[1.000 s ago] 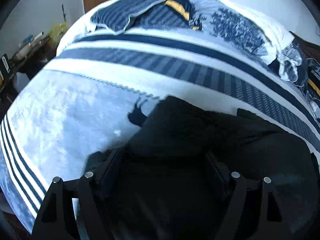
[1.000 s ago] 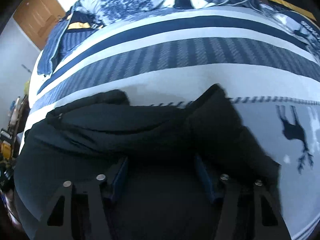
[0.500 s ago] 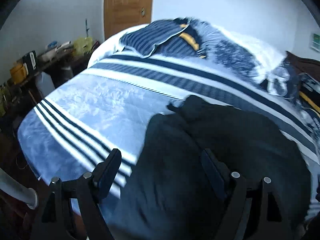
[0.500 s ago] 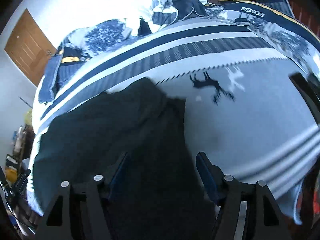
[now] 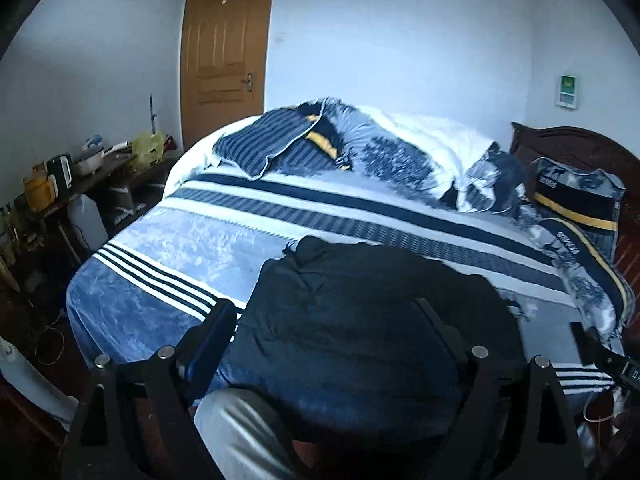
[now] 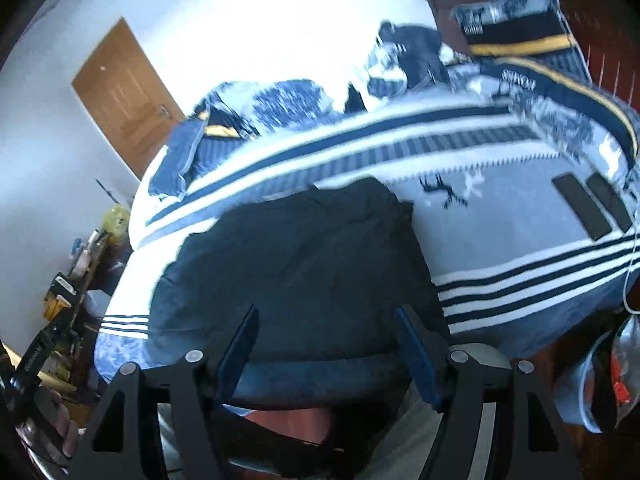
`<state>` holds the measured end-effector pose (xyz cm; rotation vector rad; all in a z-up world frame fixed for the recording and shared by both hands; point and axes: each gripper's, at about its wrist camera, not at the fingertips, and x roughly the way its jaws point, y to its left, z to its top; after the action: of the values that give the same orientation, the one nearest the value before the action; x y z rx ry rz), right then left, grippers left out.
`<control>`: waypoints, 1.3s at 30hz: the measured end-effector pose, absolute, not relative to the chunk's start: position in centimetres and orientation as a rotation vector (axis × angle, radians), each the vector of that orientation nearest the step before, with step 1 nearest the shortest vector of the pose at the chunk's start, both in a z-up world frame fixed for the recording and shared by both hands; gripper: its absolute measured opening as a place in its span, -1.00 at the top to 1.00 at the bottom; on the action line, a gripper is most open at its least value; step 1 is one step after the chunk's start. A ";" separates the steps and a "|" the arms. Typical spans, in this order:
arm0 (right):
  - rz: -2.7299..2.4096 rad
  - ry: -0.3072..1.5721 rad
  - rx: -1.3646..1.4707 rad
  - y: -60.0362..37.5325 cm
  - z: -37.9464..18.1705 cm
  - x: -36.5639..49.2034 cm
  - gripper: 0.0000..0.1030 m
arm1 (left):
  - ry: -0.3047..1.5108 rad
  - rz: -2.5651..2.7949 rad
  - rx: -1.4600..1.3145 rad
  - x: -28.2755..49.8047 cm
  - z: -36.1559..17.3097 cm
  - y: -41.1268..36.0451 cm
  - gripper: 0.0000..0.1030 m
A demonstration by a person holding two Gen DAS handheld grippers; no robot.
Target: Fold large clothes
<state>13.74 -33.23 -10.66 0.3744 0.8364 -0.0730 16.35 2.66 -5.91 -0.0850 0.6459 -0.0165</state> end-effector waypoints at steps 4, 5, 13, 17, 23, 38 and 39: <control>-0.039 0.762 0.331 -31.3 -6.5 9.5 -0.47 | 0.596 0.011 -0.023 11.3 -2.7 2.1 -0.73; -0.035 0.750 0.318 -30.9 -5.7 8.4 -0.48 | 0.591 0.028 -0.011 9.9 -2.2 2.0 -0.76; -0.079 0.725 0.223 -28.4 -2.0 1.9 -0.53 | 0.552 0.018 0.068 4.8 0.0 0.8 -0.92; -0.073 0.712 0.251 -27.5 -0.9 0.6 -0.53 | 0.519 0.022 0.060 3.3 1.0 0.4 -0.92; -0.075 0.691 0.228 -25.3 -0.6 0.2 -0.54 | 0.536 0.019 0.074 2.9 0.7 -0.2 -0.93; -0.078 0.722 0.229 -24.0 -1.7 0.9 -0.54 | 0.596 0.020 0.070 3.0 -0.7 -0.8 -0.93; -0.077 0.724 0.233 -23.9 -1.8 0.9 -0.54 | 0.598 0.019 0.069 3.0 -0.8 -0.8 -0.93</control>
<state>0.93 -23.94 -1.76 0.2330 0.7244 -0.0767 2.99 -0.81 -0.77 0.0693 0.5979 0.0190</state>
